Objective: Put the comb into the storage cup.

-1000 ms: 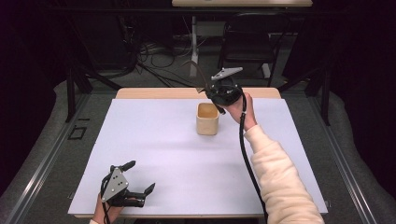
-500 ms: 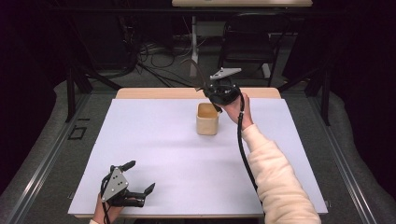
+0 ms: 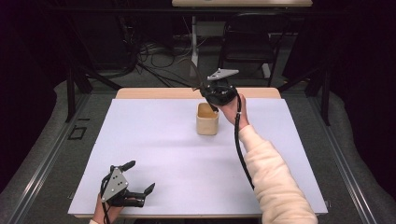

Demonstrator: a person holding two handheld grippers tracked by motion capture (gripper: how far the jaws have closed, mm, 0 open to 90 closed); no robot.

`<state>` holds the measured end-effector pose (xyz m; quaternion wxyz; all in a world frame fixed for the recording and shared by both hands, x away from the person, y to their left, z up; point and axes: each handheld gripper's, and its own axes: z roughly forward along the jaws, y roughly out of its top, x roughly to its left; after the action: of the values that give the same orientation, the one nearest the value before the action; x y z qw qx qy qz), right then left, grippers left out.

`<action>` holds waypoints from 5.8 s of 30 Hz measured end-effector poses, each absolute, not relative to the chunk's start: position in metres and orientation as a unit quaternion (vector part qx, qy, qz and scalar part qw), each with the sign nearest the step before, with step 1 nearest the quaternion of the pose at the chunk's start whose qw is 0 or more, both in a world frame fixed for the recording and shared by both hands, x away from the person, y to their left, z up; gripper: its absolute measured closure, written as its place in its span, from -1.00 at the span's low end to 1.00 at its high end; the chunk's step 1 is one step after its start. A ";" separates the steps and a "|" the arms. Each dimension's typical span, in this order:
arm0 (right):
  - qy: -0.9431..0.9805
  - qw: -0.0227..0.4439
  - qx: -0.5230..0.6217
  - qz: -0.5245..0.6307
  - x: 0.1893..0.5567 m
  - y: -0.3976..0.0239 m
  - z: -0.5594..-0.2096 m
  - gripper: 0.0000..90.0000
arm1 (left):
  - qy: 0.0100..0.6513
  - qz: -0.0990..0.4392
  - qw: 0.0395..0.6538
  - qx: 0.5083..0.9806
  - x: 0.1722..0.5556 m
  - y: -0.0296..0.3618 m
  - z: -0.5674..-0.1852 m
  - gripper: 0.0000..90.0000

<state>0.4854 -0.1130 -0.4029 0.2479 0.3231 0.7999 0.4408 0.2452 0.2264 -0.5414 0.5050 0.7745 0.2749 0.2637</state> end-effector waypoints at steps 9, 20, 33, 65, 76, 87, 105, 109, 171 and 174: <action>0.800 0.246 0.325 0.440 0.488 -0.108 -0.413 0.60 | 0.275 0.265 0.505 0.774 0.245 0.227 -0.541 -1.00; 0.800 0.242 0.324 0.443 0.488 -0.107 -0.420 0.60 | 0.275 0.264 0.504 0.775 0.245 0.227 -0.541 -1.00; 0.802 0.234 0.327 0.441 0.489 -0.106 -0.430 0.60 | 0.277 0.264 0.505 0.774 0.245 0.227 -0.541 -1.00; 0.807 0.225 0.332 0.434 0.490 -0.111 -0.442 0.60 | 0.276 0.265 0.506 0.774 0.245 0.227 -0.541 -0.99; 0.806 0.226 0.332 0.434 0.489 -0.112 -0.441 0.60 | 0.276 0.265 0.506 0.773 0.245 0.227 -0.541 -1.00; 0.812 0.223 0.329 0.427 0.490 -0.110 -0.447 0.60 | 0.275 0.266 0.505 0.774 0.244 0.227 -0.541 -0.99; 0.818 0.220 0.326 0.420 0.491 -0.111 -0.448 0.60 | 0.276 0.265 0.505 0.774 0.245 0.227 -0.541 -0.99; 0.817 0.220 0.328 0.420 0.491 -0.111 -0.450 0.60 | 0.275 0.265 0.505 0.774 0.245 0.226 -0.541 -0.99; 0.847 0.203 0.341 0.354 0.486 -0.121 -0.450 -0.50 | 0.274 0.265 0.504 0.775 0.245 0.226 -0.542 -0.99; 0.847 0.199 0.341 0.356 0.484 -0.124 -0.446 -0.66 | 0.273 0.265 0.503 0.776 0.245 0.226 -0.542 -0.99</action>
<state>0.4835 -0.1238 -0.4461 0.1993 0.3411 0.8470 0.3556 0.2453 0.2259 -0.5417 0.5030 0.7758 0.2735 0.2653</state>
